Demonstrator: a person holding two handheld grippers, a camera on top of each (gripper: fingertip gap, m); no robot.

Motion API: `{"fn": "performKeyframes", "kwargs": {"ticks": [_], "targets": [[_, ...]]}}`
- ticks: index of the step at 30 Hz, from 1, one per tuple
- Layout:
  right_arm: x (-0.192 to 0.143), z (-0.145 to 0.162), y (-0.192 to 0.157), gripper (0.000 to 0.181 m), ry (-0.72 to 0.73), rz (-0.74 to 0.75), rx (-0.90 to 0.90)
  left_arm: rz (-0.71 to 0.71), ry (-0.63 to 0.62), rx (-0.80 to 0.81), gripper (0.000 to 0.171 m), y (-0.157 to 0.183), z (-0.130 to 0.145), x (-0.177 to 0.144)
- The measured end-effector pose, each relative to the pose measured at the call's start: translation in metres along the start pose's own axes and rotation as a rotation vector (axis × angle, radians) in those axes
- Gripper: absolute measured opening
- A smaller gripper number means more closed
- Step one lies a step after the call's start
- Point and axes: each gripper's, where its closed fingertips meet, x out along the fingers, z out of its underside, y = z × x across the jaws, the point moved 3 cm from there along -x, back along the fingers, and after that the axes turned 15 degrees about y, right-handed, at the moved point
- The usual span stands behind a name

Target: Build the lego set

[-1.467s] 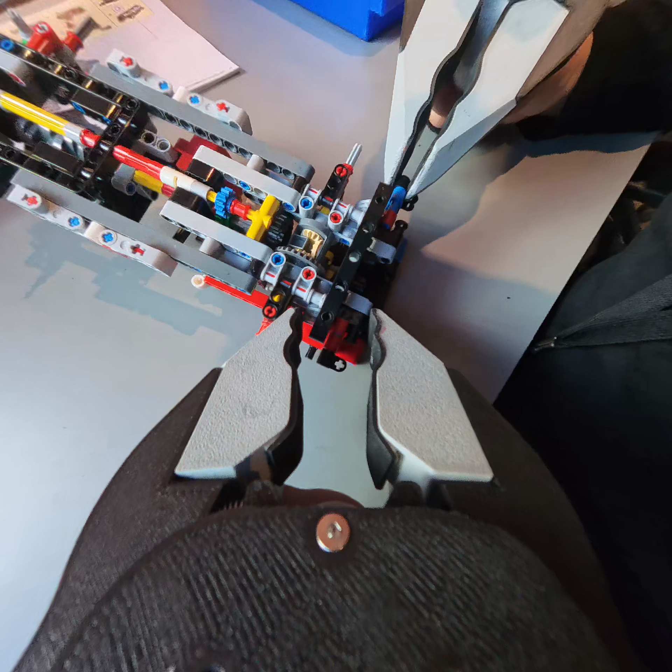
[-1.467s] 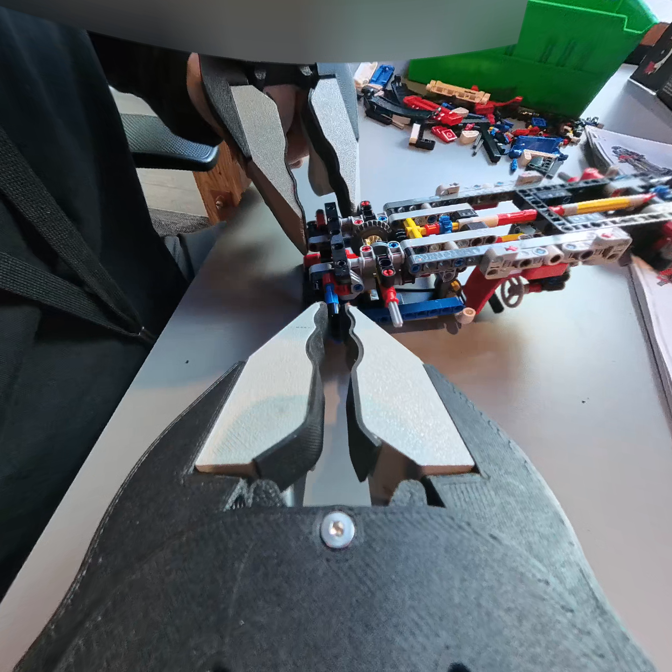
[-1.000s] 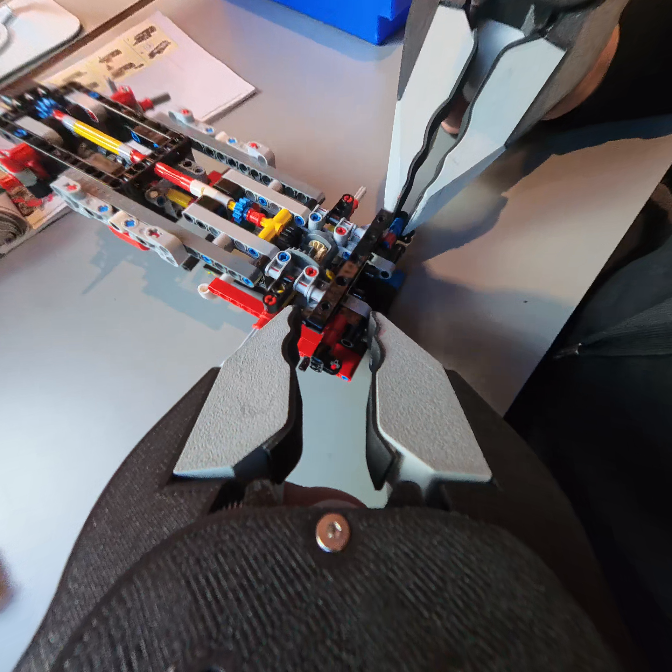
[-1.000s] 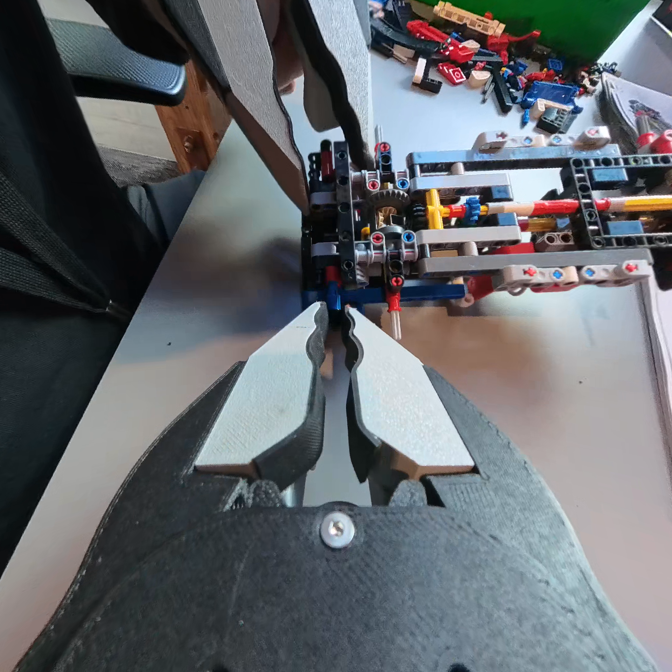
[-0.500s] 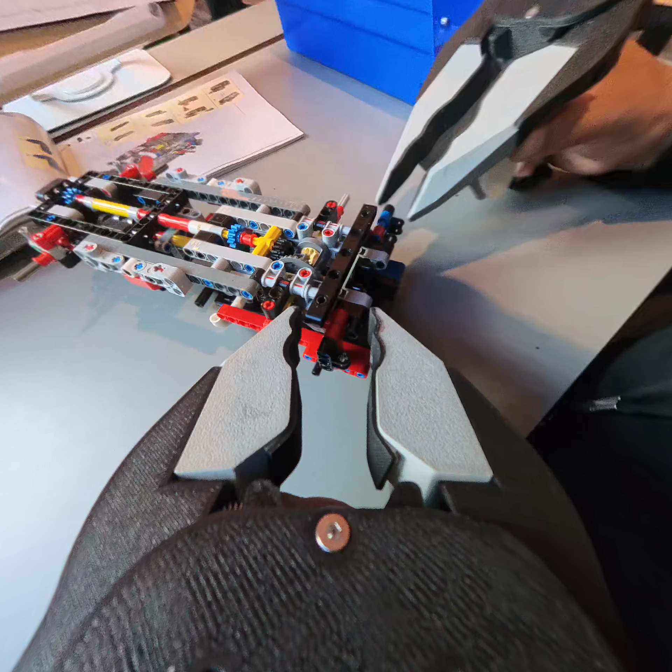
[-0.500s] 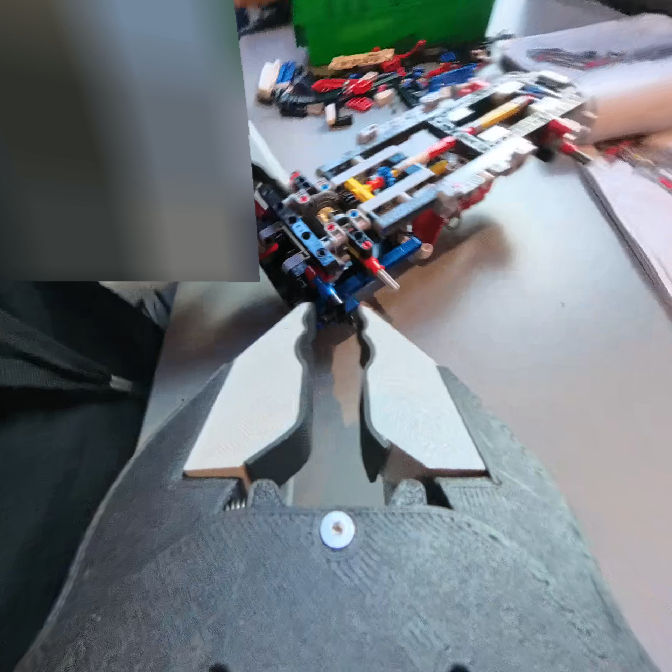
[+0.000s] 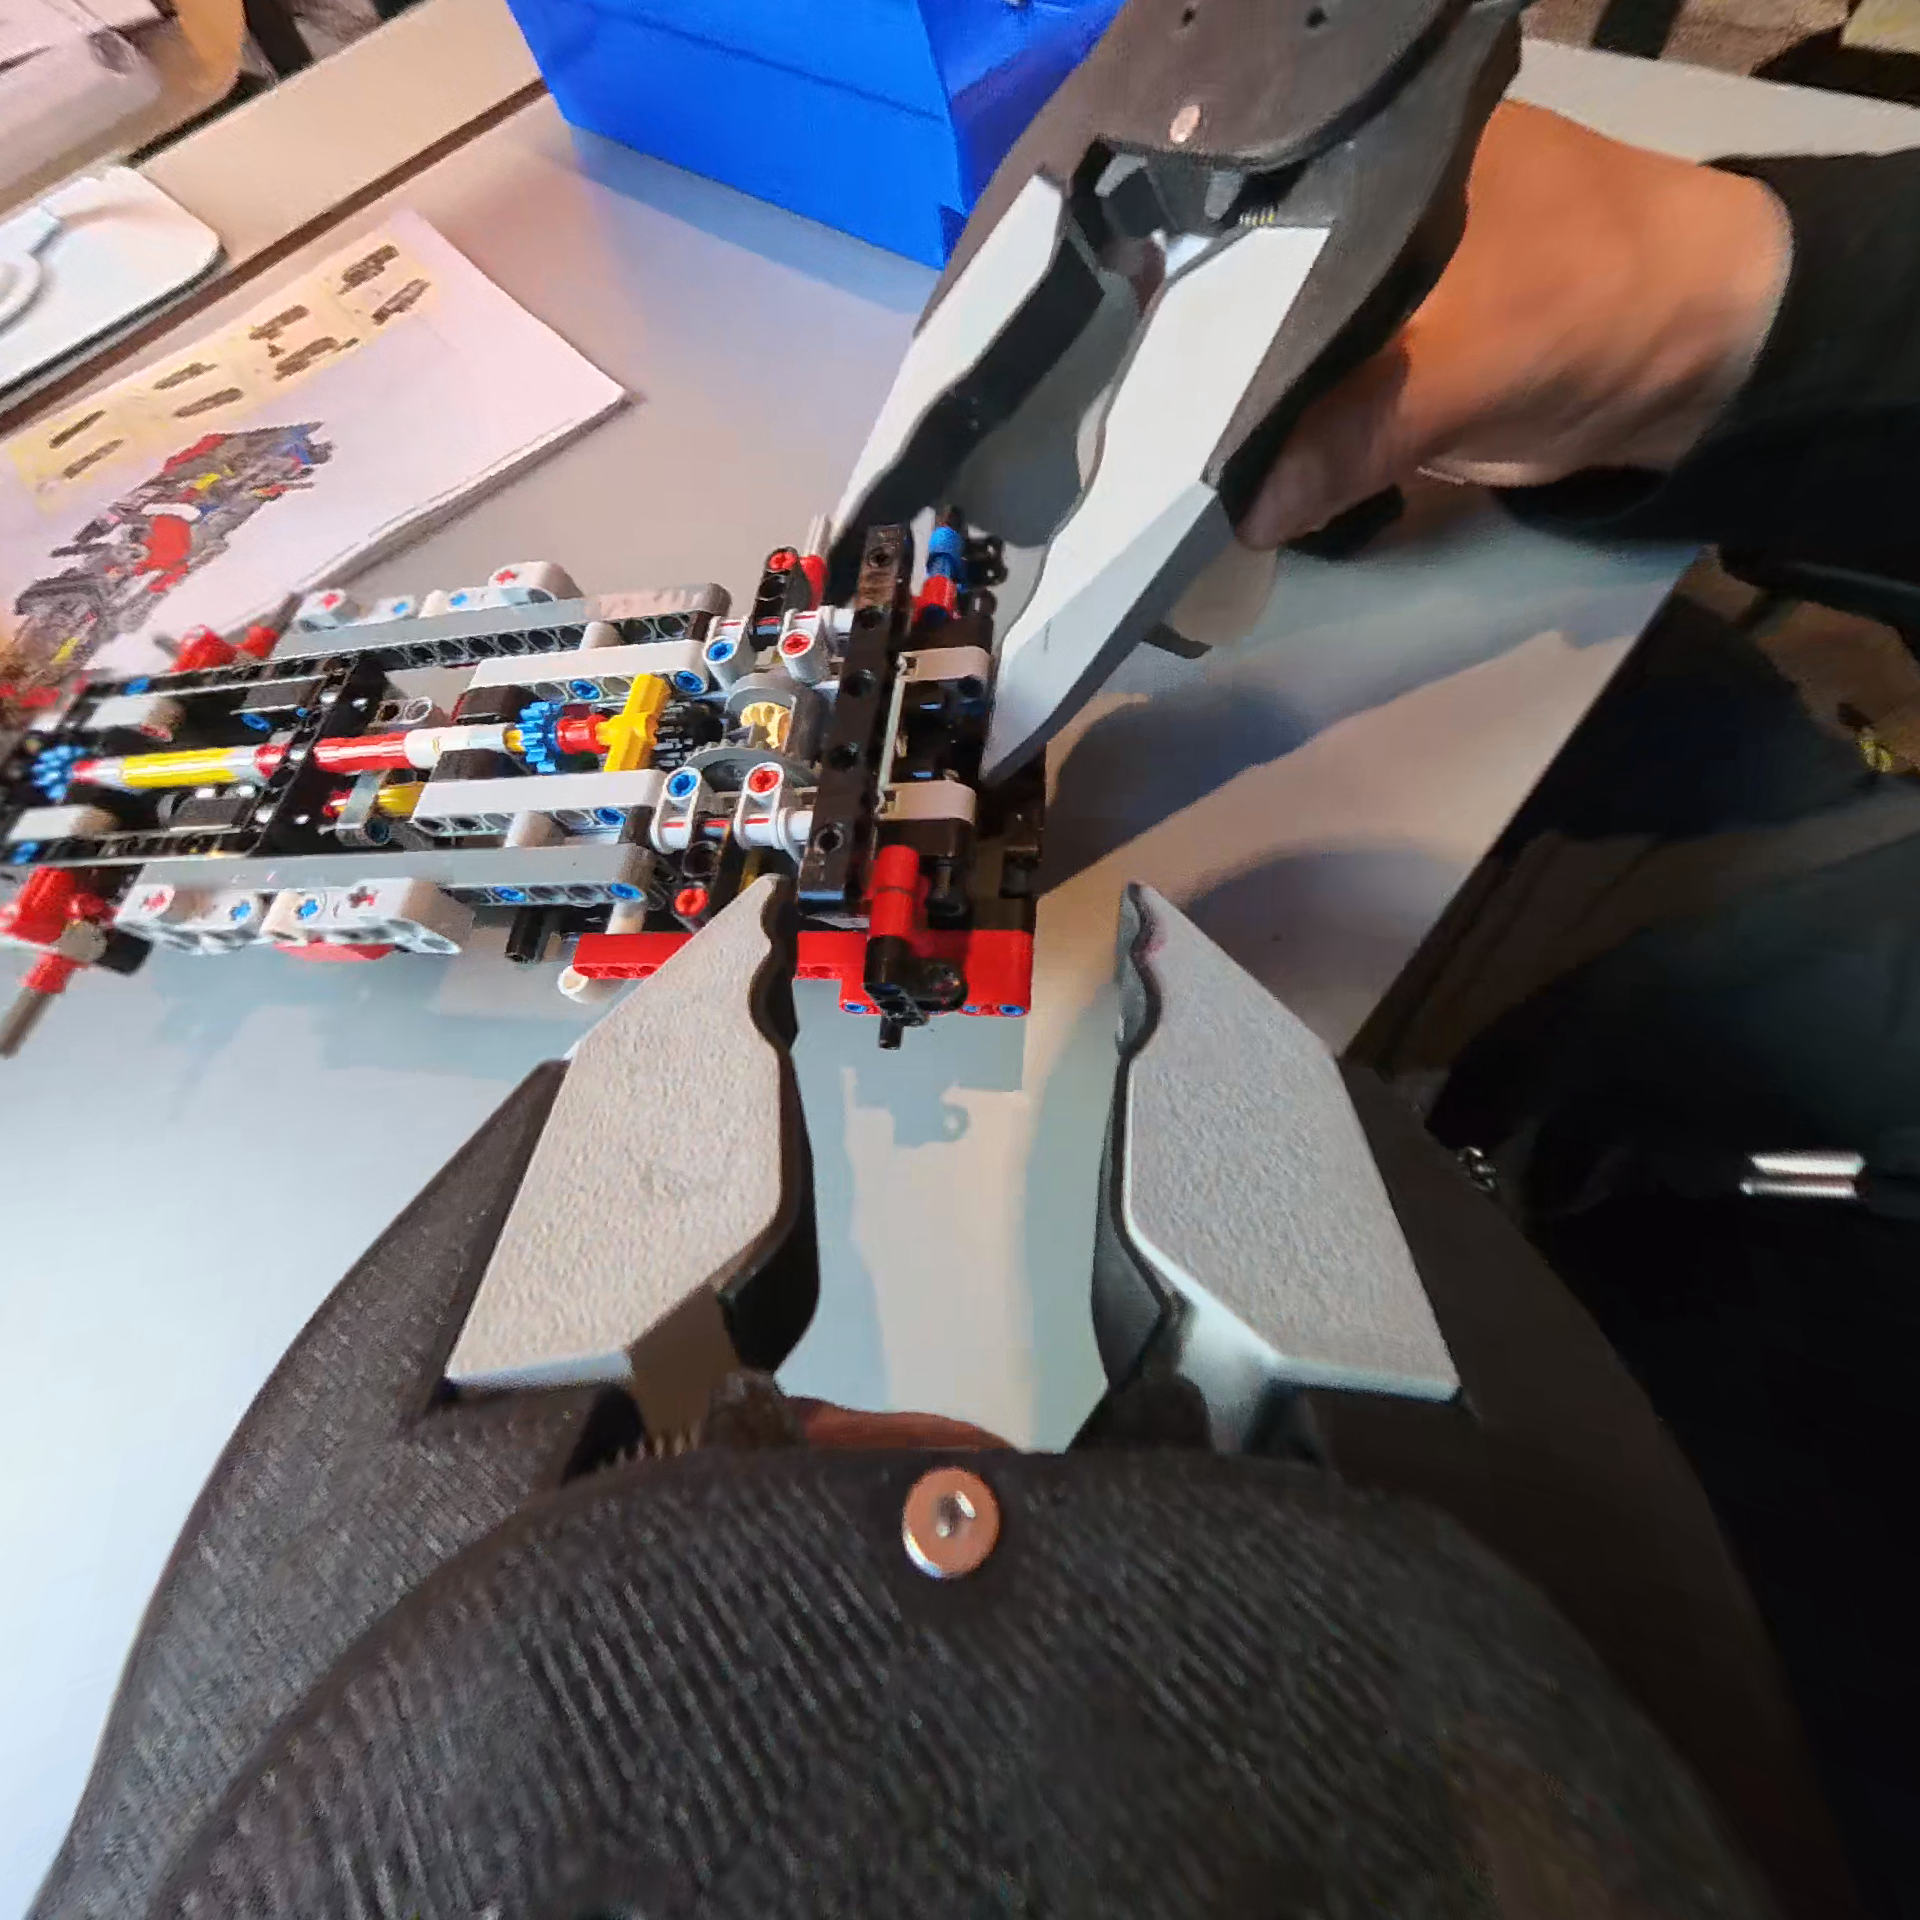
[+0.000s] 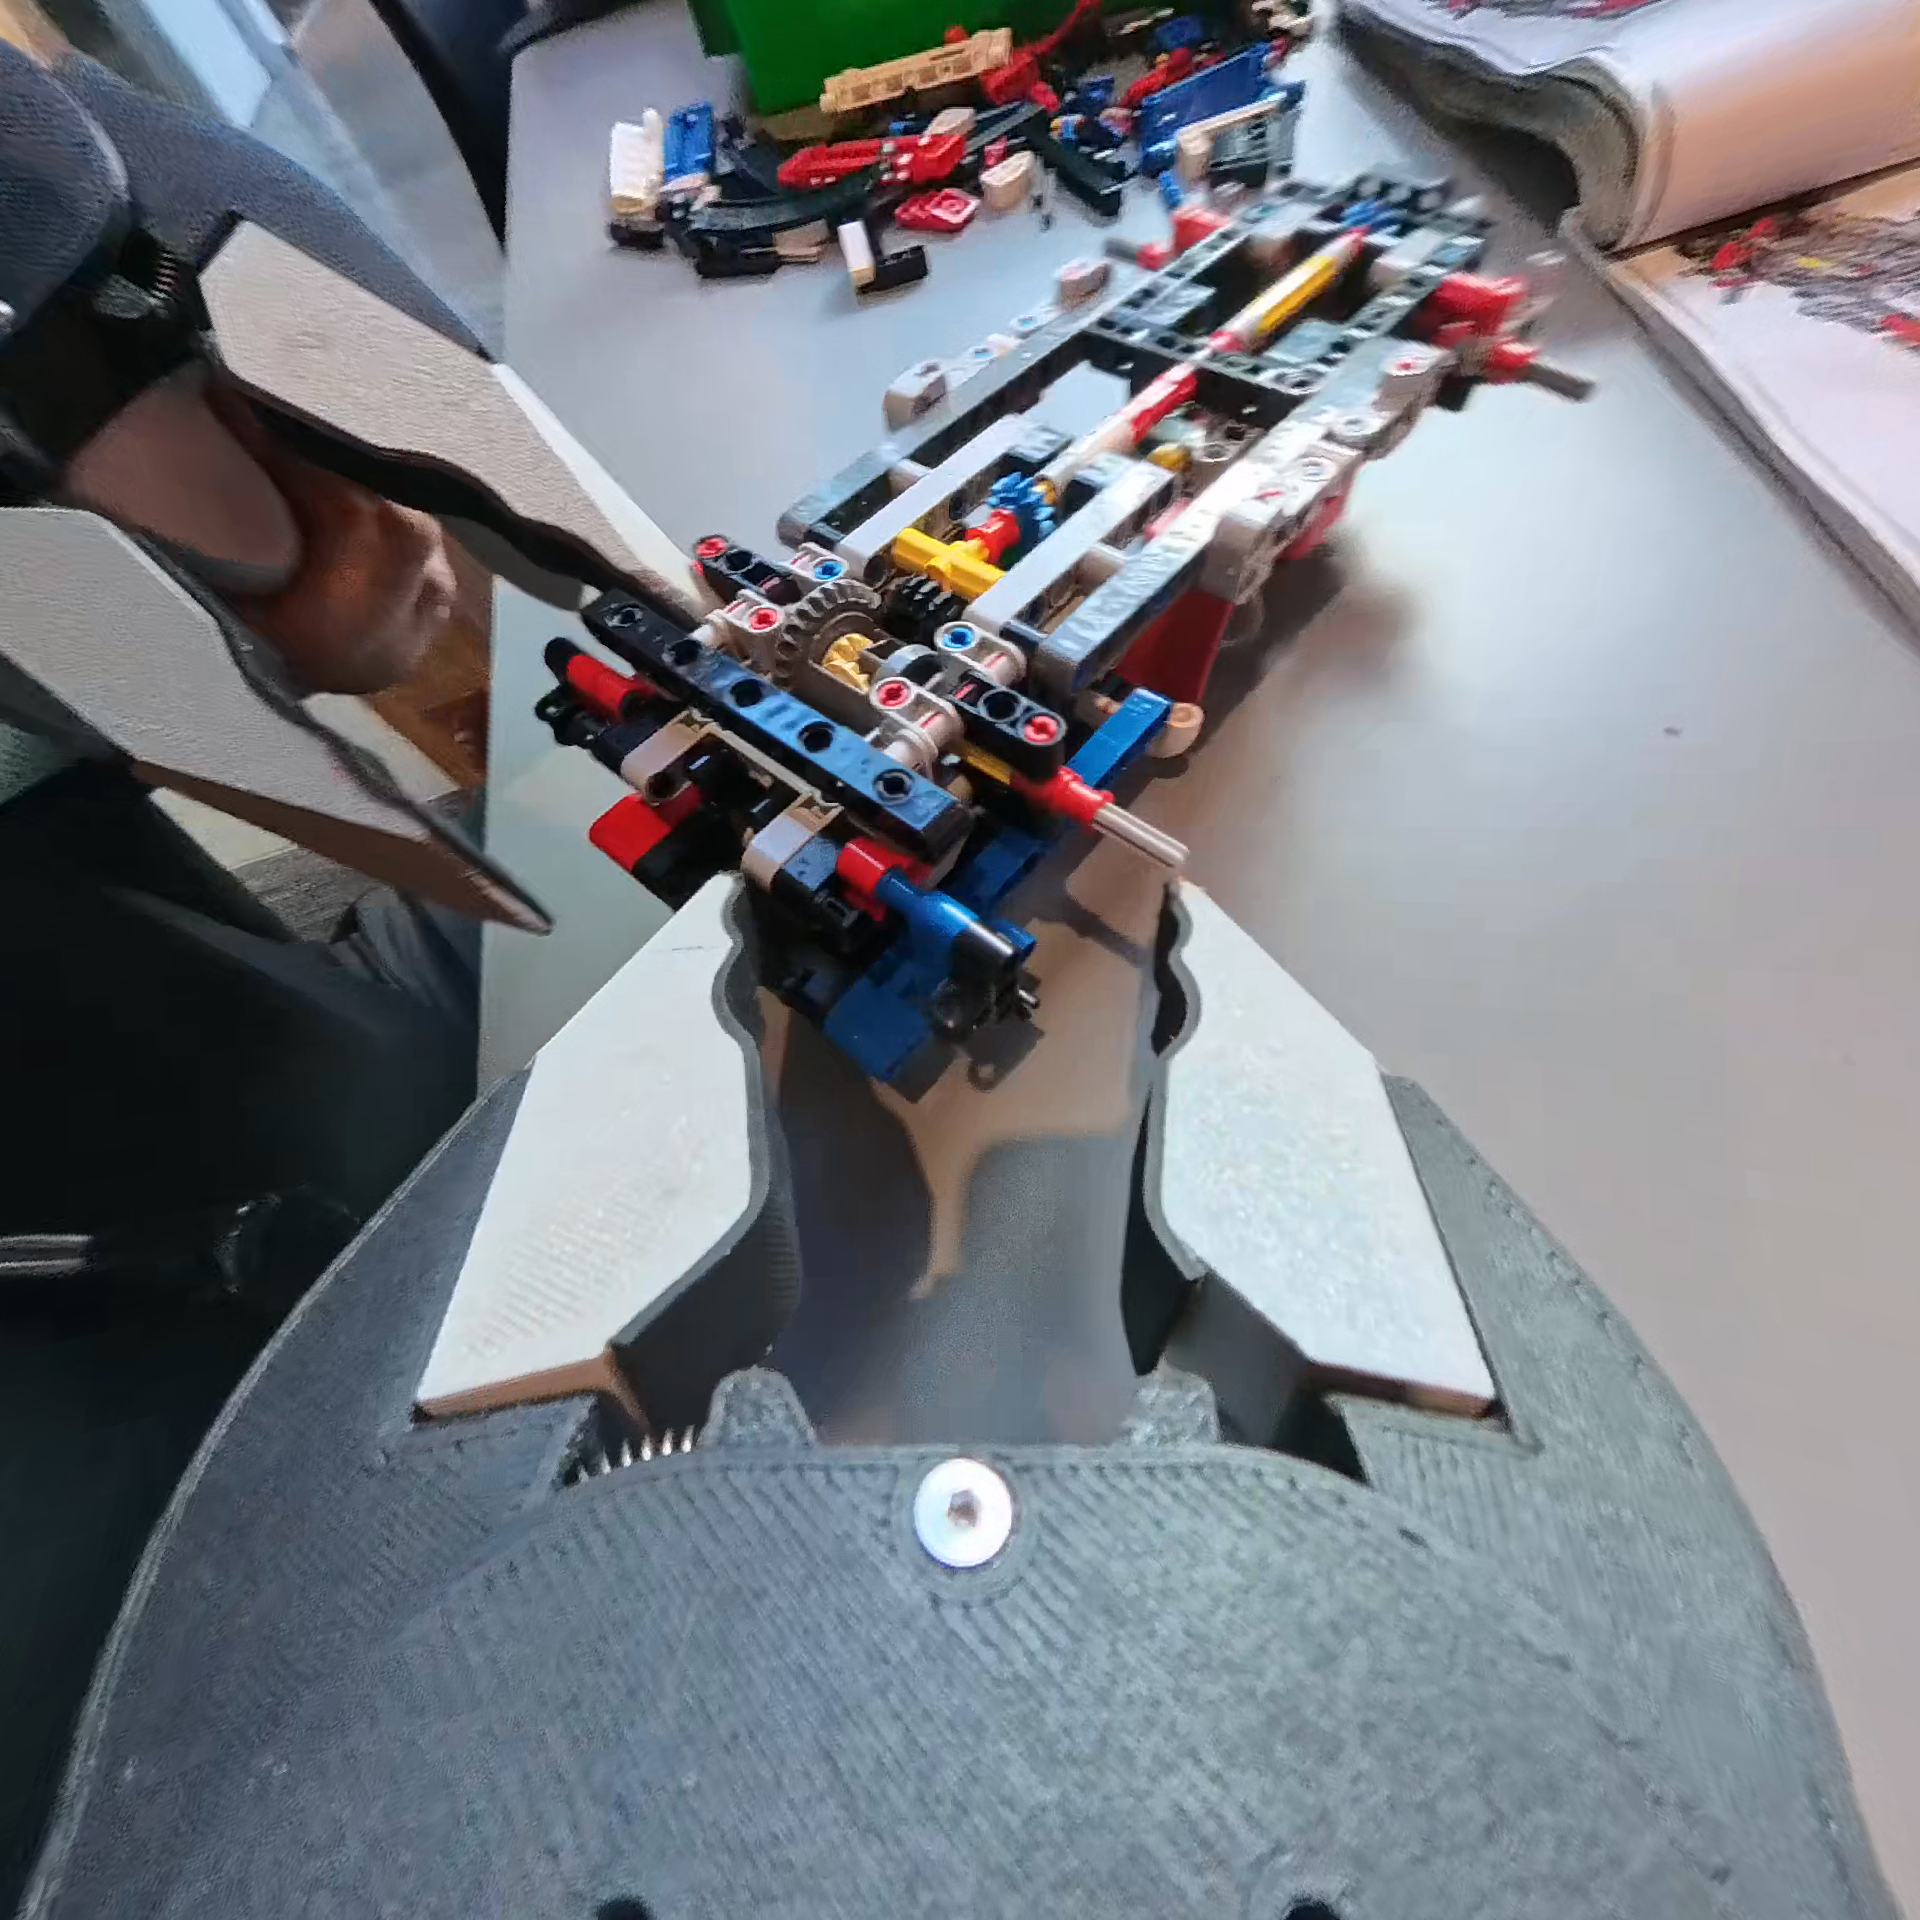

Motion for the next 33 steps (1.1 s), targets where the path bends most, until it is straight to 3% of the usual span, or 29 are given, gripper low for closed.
{"fn": "performKeyframes", "kwargs": {"ticks": [6, 9, 13, 14, 16, 18, 21, 24, 27, 29, 33], "targets": [[-0.030, -0.002, -0.015, 0.075, 0.097, 0.238, 0.006, -0.071, -0.025, 0.076, 0.052, 0.001, 0.001, -0.004], [-0.028, -0.003, -0.033, 0.073, 0.130, 0.212, 0.007, -0.094, 0.012, 0.079, 0.051, 0.000, -0.001, -0.012], [-0.019, 0.005, -0.030, 0.063, 0.085, 0.195, 0.003, -0.043, 0.016, 0.006, 0.049, 0.015, -0.002, -0.011], [-0.022, 0.007, -0.024, 0.056, 0.072, 0.216, -0.015, -0.035, 0.038, 0.037, 0.049, 0.020, -0.006, -0.011], [-0.029, 0.006, -0.012, 0.059, 0.070, 0.248, -0.028, 0.000, 0.093, 0.102, 0.044, 0.029, -0.016, -0.015], [-0.032, 0.003, -0.006, 0.052, 0.086, 0.231, -0.028, 0.132, 0.126, 0.150, 0.044, 0.046, -0.022, -0.018], [-0.029, 0.002, -0.005, 0.054, 0.086, 0.166, -0.052, 0.187, 0.137, 0.264, 0.046, 0.035, -0.038, -0.025], [-0.029, 0.001, -0.002, 0.066, 0.093, 0.143, -0.037, 0.277, -0.018, 0.259, 0.064, -0.001, -0.040, -0.029], [-0.029, -0.002, -0.002, 0.083, 0.107, 0.119, -0.029, 0.367, -0.099, 0.434, 0.078, -0.040, -0.033, -0.018], [-0.028, -0.003, 0.000, 0.092, 0.116, 0.138, -0.041, 0.454, -0.158, 0.513, 0.085, -0.046, -0.033, -0.001], [-0.023, -0.004, 0.004, 0.091, 0.108, 0.168, -0.072, 0.583, -0.346, 0.609, 0.104, -0.045, -0.020, 0.036]]}}
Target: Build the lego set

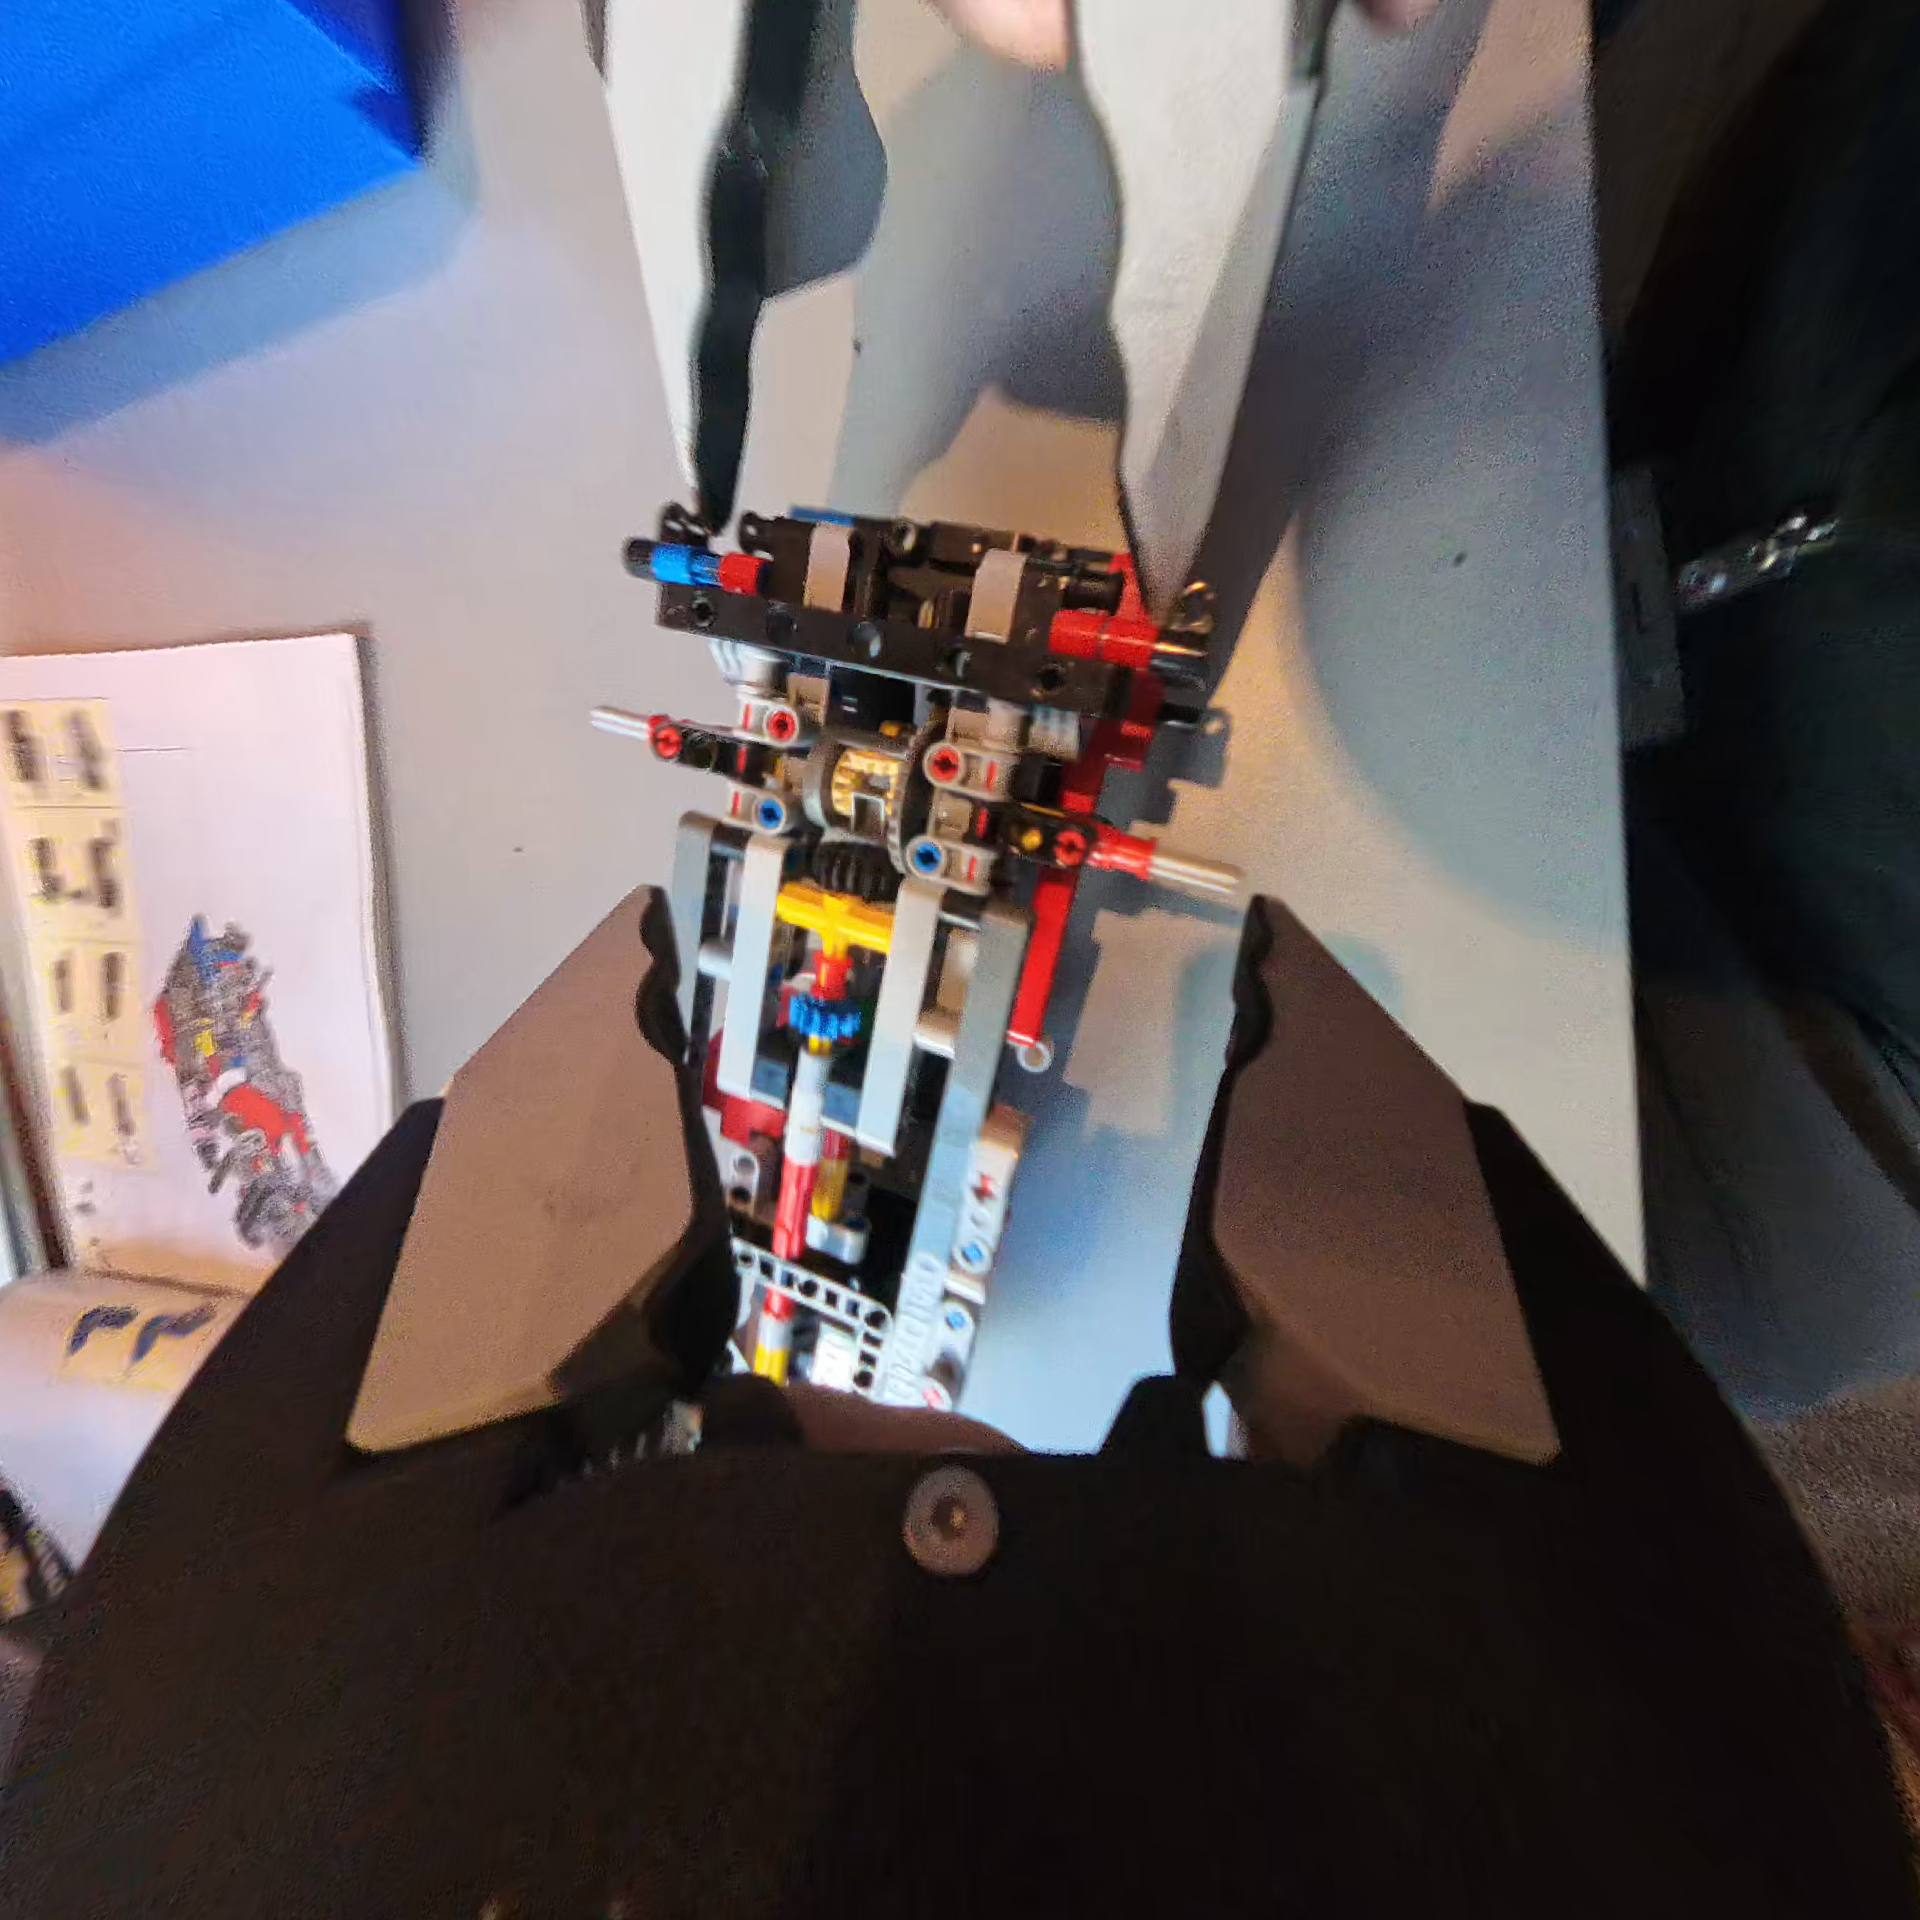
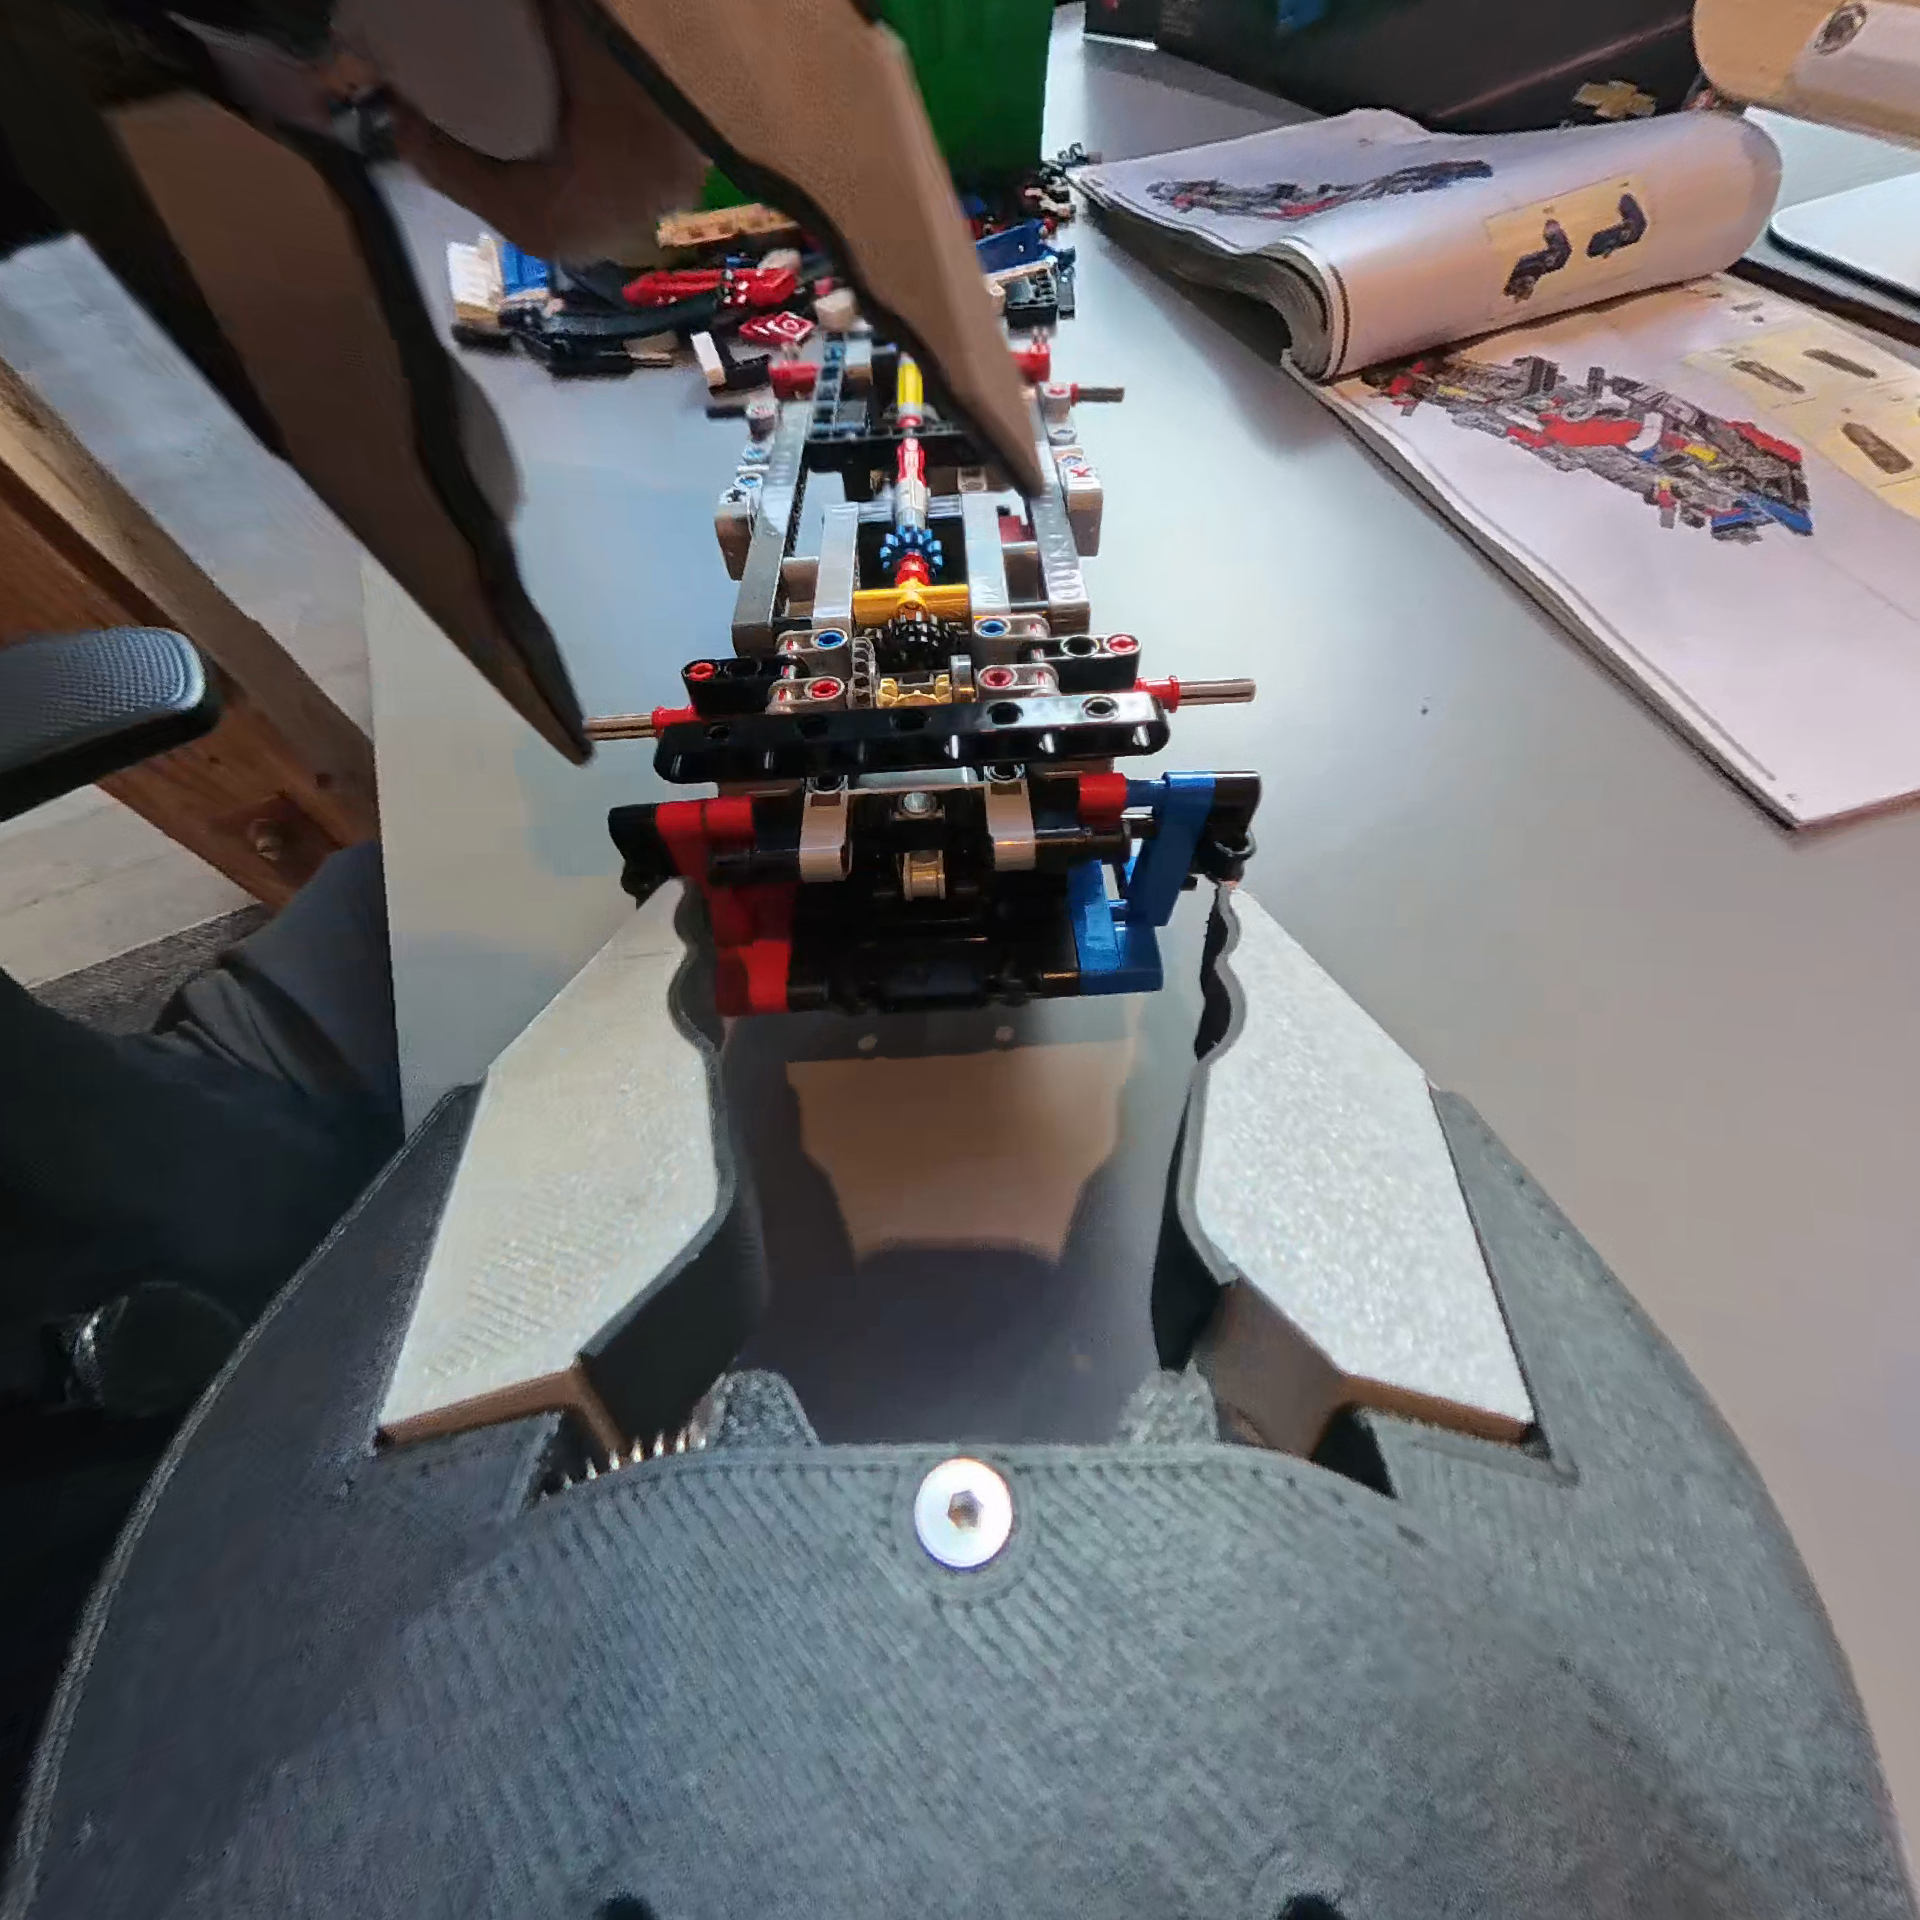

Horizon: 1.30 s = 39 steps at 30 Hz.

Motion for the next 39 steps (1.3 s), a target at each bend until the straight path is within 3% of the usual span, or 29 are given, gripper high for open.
{"fn": "performKeyframes", "kwargs": {"ticks": [2, 4, 8, 11, 13, 17, 21, 27, 39], "targets": [[0.002, 0.000, 0.002, 0.092, -0.006, -0.012, -0.024, 0.069, -0.026, -0.034, 0.118, -0.003, 0.006, 0.013], [0.002, 0.002, 0.004, 0.097, -0.023, -0.039, -0.043, 0.083, 0.000, -0.058, 0.120, -0.006, 0.004, 0.018], [-0.003, -0.003, 0.001, 0.106, 0.016, -0.139, 0.000, 0.120, 0.116, -0.158, 0.106, -0.007, -0.010, 0.008], [0.001, 0.000, 0.003, 0.111, -0.014, -0.148, 0.018, 0.124, 0.130, -0.224, 0.094, -0.013, -0.013, 0.009], [0.003, -0.001, 0.001, 0.107, -0.011, -0.165, -0.001, 0.123, 0.085, -0.209, 0.082, -0.016, -0.012, 0.016], [0.004, 0.002, 0.004, 0.109, -0.036, -0.154, -0.026, 0.097, 0.020, -0.141, 0.086, -0.018, -0.011, 0.023], [-0.001, 0.003, 0.011, 0.098, -0.037, -0.164, -0.056, 0.053, 0.040, -0.099, 0.079, -0.017, -0.012, 0.021], [-0.001, -0.008, 0.017, 0.104, 0.029, -0.174, -0.042, -0.054, 0.091, -0.115, 0.070, -0.019, -0.011, 0.023], [0.011, 0.000, 0.012, 0.103, -0.029, -0.137, -0.077, -0.131, 0.056, -0.010, 0.071, -0.012, -0.008, 0.033]]}}
